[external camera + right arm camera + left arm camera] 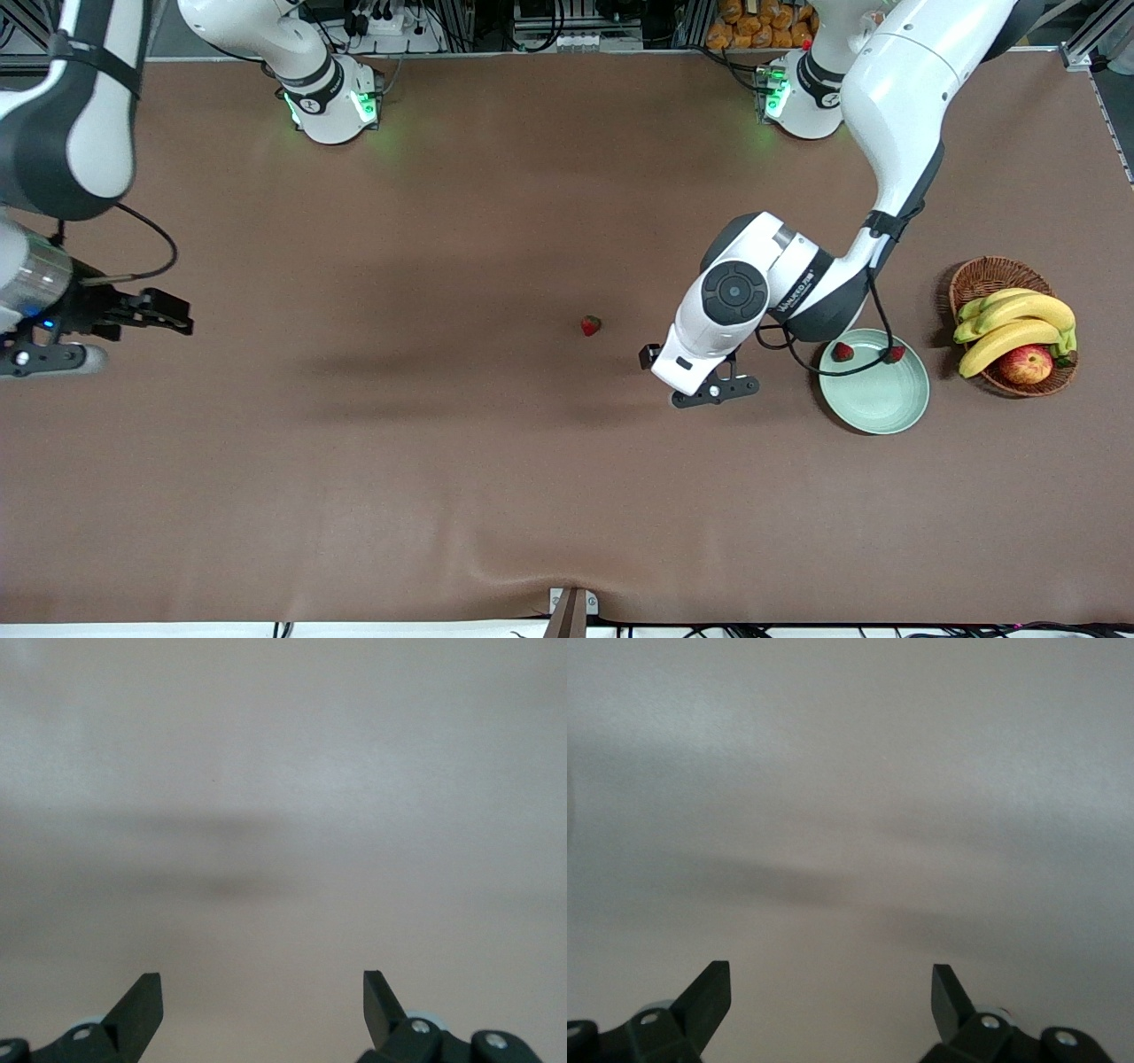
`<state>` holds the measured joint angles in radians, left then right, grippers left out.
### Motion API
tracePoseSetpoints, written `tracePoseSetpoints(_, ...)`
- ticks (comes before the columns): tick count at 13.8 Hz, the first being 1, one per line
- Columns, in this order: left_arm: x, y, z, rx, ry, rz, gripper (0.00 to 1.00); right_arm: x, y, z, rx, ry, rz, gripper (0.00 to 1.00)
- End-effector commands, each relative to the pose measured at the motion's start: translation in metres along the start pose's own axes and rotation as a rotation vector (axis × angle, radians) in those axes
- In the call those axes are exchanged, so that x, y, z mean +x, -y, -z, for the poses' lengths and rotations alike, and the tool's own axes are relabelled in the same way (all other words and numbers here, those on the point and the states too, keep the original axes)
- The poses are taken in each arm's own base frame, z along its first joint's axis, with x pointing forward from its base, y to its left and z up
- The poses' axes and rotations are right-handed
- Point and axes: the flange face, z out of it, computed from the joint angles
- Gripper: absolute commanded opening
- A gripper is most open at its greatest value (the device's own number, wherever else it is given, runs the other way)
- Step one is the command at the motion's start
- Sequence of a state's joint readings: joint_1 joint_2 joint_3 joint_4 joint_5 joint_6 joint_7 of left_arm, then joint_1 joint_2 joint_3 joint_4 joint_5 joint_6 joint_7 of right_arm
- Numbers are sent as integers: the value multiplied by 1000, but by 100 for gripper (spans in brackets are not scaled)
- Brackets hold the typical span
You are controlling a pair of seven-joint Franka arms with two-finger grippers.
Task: Collect all strawberries into plate
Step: 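Grasp the mid-table strawberry with the left gripper while the right gripper withdraws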
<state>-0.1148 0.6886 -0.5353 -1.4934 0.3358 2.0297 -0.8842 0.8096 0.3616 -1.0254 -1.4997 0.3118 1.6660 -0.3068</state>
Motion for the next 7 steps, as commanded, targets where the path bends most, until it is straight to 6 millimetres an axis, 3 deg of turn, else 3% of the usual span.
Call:
tracePoseSetpoints(1, -15, -20, 0, 6, -18, -39, 100, -5, 0, 10, 26, -6, 19, 100)
tracePoseSetpoints(7, -72, -86, -9, 7, -20, -155, 100, -7, 4, 15, 35, 7, 22, 100)
